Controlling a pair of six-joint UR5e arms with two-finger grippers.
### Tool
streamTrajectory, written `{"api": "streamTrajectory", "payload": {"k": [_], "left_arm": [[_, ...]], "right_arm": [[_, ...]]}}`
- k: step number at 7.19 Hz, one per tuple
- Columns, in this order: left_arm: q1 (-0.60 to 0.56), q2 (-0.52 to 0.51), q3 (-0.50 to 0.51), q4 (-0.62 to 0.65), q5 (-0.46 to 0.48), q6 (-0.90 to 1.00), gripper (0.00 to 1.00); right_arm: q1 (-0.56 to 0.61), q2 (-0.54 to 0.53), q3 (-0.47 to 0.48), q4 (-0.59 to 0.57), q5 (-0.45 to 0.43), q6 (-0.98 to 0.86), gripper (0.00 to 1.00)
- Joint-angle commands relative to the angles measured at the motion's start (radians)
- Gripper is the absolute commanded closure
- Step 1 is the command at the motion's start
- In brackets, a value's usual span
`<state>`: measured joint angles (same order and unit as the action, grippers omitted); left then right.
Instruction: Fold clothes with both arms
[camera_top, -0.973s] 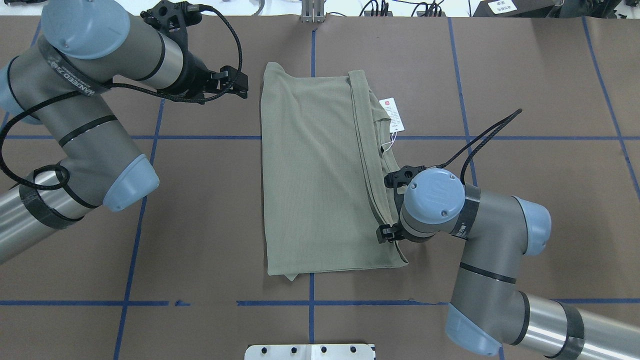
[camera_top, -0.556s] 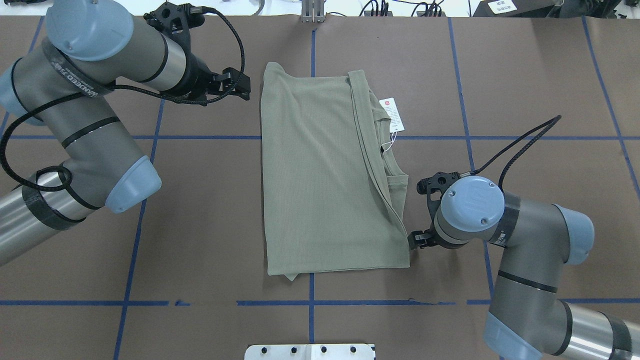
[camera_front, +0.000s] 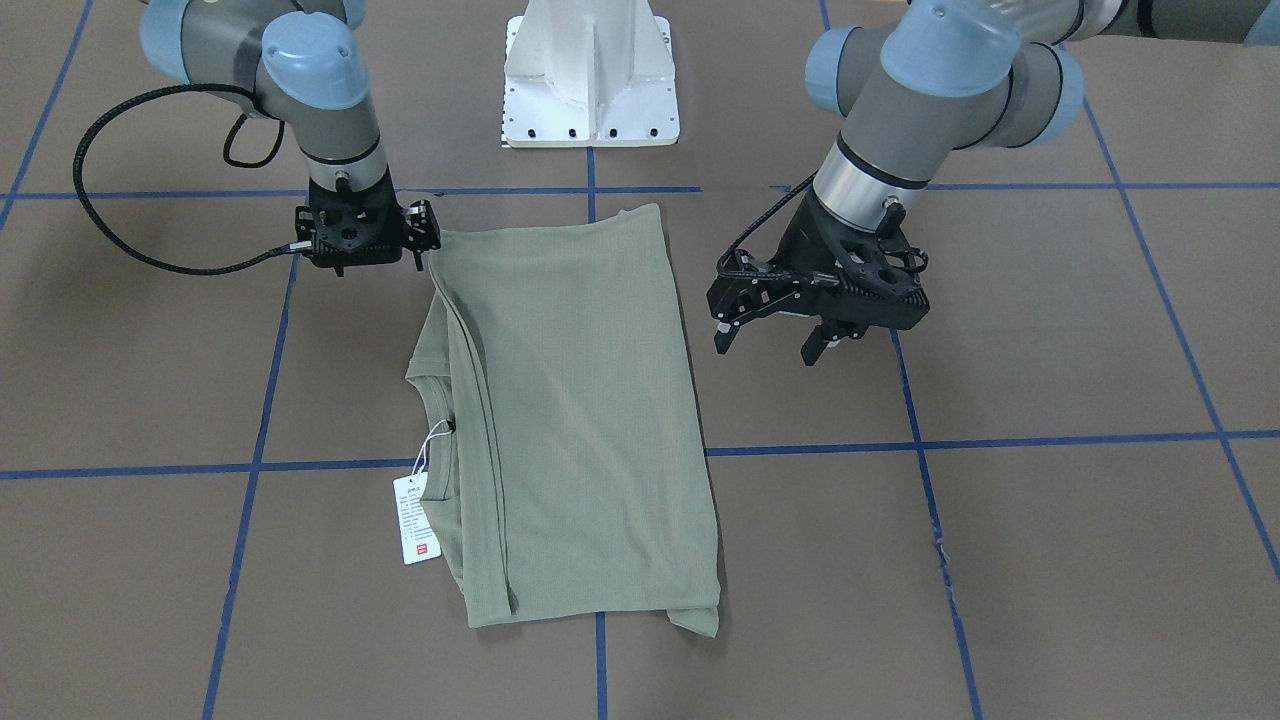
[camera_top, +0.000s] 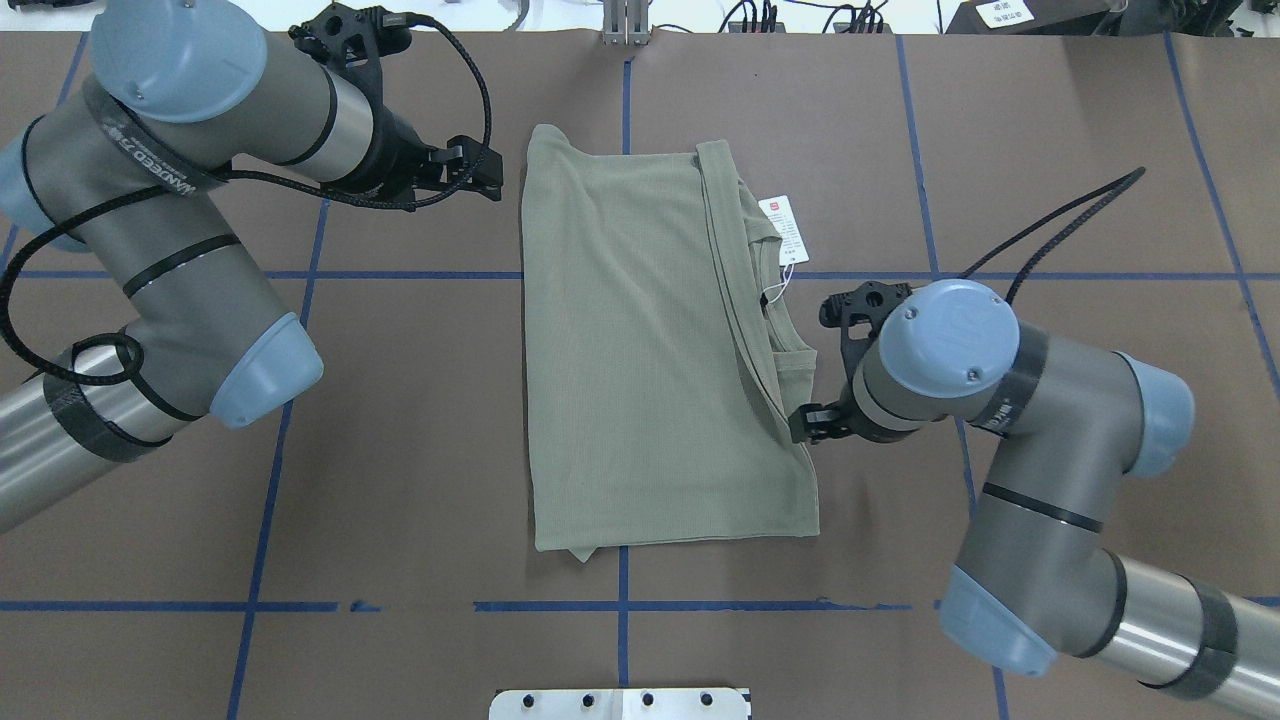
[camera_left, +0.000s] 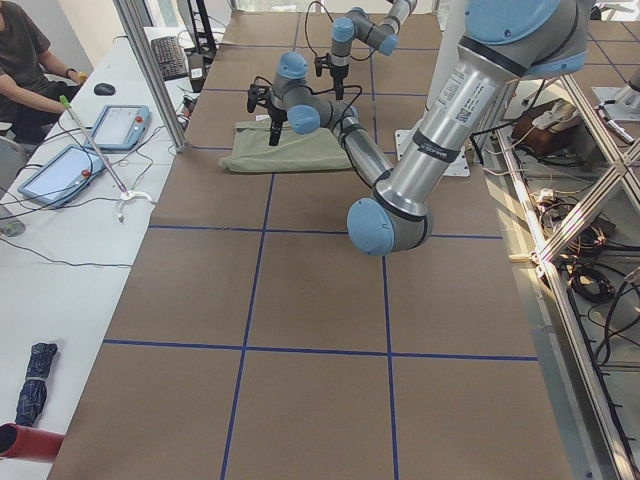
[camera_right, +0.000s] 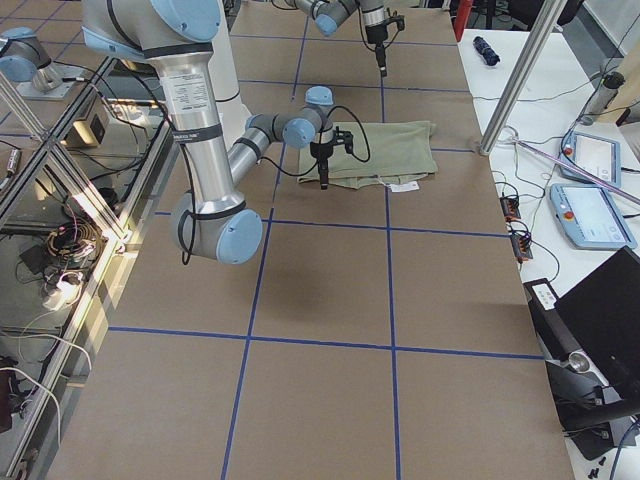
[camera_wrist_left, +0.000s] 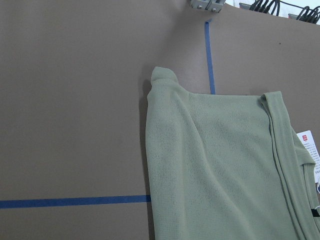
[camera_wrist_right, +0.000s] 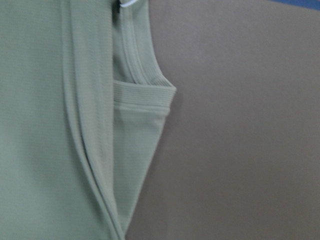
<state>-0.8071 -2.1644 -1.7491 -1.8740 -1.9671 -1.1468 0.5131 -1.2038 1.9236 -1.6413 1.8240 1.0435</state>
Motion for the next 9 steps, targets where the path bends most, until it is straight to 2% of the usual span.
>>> {"api": "streamTrajectory", "payload": {"k": [1, 3, 6, 7, 9], "left_arm": [[-0.001, 0.001, -0.016, 0.000, 0.011, 0.006, 0.00], [-0.004, 0.008, -0.101, 0.003, 0.013, 0.006, 0.00], [-0.003, 0.003, -0.102, 0.001, 0.011, 0.004, 0.00], [-0.003, 0.003, -0.099, 0.000, 0.011, 0.004, 0.00], [-0.003, 0.000, -0.099, 0.000, 0.010, -0.001, 0.00]], "right_arm": [[0.004, 0.111, -0.113, 0.009, -0.005, -0.017, 0.00], [0.004, 0.141, -0.150, 0.009, -0.005, -0.051, 0.00], [0.004, 0.199, -0.273, 0.018, -0.006, -0.086, 0.00], [0.007, 0.198, -0.288, 0.064, -0.003, -0.089, 0.00], [0.025, 0.193, -0.304, 0.067, 0.000, -0.103, 0.00]]}}
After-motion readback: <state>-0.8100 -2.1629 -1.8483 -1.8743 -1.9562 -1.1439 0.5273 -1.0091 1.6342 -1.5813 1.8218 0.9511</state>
